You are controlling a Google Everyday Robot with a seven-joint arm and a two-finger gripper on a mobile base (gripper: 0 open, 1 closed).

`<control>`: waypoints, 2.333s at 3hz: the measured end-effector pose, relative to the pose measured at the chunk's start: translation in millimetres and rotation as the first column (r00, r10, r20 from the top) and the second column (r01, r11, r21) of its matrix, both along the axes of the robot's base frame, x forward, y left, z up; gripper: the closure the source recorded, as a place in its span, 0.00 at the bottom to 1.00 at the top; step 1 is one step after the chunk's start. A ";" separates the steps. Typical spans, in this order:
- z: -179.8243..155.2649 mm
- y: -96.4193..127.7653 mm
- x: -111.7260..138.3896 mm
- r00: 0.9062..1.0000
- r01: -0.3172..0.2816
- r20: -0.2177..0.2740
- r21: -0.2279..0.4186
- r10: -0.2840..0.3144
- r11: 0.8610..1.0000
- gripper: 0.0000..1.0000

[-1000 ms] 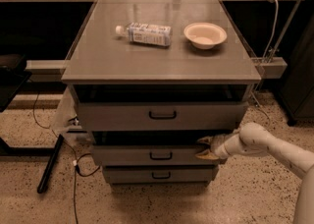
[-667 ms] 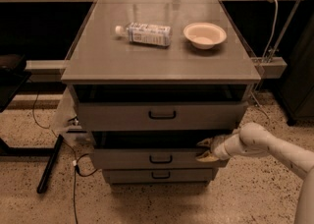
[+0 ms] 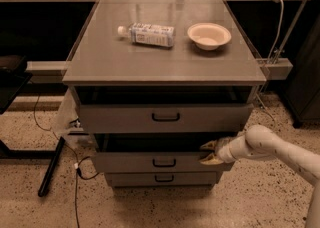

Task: Open middle drawer

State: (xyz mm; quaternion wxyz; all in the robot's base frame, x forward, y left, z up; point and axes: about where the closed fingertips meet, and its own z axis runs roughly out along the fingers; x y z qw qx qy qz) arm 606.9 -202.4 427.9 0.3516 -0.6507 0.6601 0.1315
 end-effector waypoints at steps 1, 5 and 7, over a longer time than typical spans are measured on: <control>0.0 0.1 0.0 1.000 0.000 0.000 0.000 0.000 1.000 0.58; -20.9 -23.2 -46.9 0.999 0.019 -0.043 0.071 -0.016 0.997 0.38; -6.4 -21.8 -46.1 0.999 0.019 -0.043 0.071 -0.016 0.997 0.84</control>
Offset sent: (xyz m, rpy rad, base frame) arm 0.0018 0.0009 0.0005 -0.0014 0.0004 -0.0003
